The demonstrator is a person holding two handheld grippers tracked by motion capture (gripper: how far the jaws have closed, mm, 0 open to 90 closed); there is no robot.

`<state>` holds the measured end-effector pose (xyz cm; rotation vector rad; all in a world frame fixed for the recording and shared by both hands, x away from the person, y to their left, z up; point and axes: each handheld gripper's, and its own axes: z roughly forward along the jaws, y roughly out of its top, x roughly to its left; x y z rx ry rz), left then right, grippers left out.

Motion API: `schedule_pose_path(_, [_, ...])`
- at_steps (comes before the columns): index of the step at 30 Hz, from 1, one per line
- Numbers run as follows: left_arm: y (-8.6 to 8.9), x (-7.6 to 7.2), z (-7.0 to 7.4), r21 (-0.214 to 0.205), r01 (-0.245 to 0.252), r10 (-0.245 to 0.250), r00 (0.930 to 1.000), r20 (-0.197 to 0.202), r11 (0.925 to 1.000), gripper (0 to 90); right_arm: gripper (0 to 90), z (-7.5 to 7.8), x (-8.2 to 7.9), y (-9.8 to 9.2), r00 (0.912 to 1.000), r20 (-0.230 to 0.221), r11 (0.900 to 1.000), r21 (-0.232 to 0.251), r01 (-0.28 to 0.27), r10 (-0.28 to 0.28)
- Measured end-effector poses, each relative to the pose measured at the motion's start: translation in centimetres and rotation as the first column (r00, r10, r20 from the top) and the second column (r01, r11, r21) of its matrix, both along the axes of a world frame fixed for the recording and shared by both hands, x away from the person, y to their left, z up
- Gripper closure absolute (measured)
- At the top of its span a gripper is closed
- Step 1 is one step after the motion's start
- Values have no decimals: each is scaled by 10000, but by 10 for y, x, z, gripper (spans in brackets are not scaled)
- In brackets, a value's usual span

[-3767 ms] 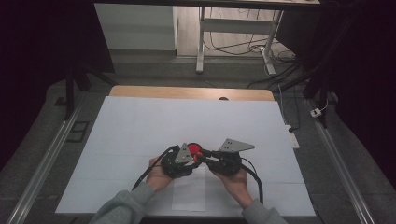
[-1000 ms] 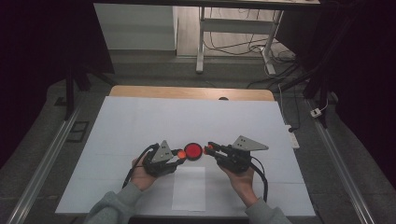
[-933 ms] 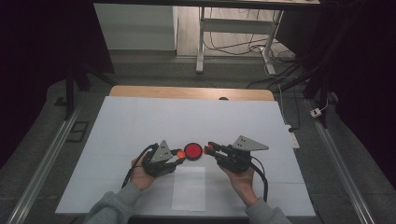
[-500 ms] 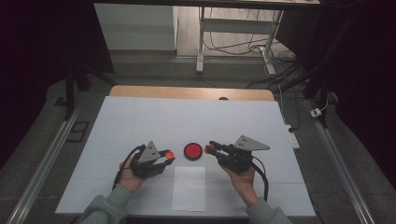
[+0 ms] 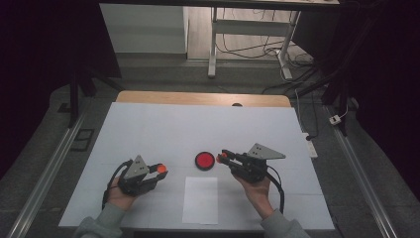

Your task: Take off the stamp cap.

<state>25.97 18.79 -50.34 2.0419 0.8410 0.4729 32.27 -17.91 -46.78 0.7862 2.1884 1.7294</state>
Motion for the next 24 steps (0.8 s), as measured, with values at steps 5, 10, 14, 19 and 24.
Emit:
schedule_pose_path(5, [12, -6, -1, -173, -188, 188, 9998, 0, 9997, 649, 728, -1, 1, 0, 10000, -25, 10000, -34, 26, -26])
schedule_pose_path(10, [21, -12, -2, -224, -311, 311, 9995, -15, 9993, 649, 728, -1, 1, 1, 10000, -49, 10000, -47, 20, -20])
schedule_pose_path(14, [25, -13, -3, -270, -409, 409, 9992, -14, 9988, 649, 728, -2, 1, 2, 10000, -60, 10000, -66, 18, -19])
schedule_pose_path(19, [24, -10, -4, -261, -426, 423, 9991, -94, 9988, 649, 728, -4, 2, 5, 9999, -97, 9999, -146, -35, 34])
schedule_pose_path(24, [24, -9, -4, -267, -396, 393, 9992, -117, 9989, 649, 728, -5, 3, 6, 9999, -94, 9998, -165, -58, 57])
